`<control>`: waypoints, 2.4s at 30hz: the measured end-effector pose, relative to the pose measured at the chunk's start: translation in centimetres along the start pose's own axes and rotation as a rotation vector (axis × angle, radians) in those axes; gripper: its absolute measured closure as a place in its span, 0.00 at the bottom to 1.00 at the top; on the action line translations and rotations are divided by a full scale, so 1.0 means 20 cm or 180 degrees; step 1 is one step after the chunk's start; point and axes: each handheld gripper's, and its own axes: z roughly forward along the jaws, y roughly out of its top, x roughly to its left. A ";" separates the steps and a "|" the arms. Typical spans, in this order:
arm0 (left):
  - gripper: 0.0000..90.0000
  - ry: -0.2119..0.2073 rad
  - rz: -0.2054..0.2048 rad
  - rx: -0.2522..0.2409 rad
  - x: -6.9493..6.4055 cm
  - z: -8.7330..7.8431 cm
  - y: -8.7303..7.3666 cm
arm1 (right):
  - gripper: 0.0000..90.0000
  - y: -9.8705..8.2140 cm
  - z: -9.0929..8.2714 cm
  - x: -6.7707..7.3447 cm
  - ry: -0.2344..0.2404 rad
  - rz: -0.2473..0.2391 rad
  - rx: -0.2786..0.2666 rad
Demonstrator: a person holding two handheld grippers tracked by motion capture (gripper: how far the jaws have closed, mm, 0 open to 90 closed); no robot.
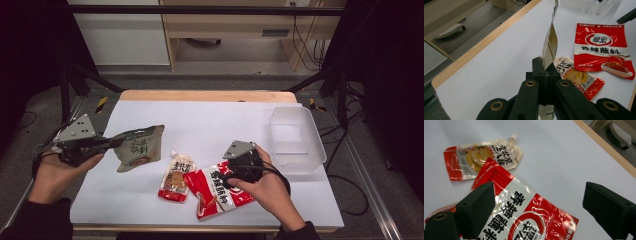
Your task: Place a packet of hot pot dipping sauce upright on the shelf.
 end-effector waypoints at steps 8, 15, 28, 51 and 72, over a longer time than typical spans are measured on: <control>1.00 -0.0096 0.0114 0.0051 -0.02 0.11 0.10 | 0.18 0.08 -0.02 -0.04 0.0076 -0.0183 0.0183; 1.00 -0.0212 0.0218 0.0088 -0.06 0.22 0.17 | 0.17 0.10 -0.03 -0.08 0.0097 -0.0299 0.0290; 1.00 -0.0400 0.0355 0.0049 -0.13 0.38 0.31 | 0.14 0.19 -0.12 -0.16 0.0048 -0.0482 0.0365; 1.00 -0.0672 0.0554 0.0095 -0.27 0.58 0.43 | 0.23 0.30 -0.12 -0.24 0.0239 -0.0815 0.0479; 1.00 -0.0811 0.0384 -0.0070 -0.34 0.63 0.35 | 1.00 0.35 0.00 -0.17 0.0637 -0.0960 0.0509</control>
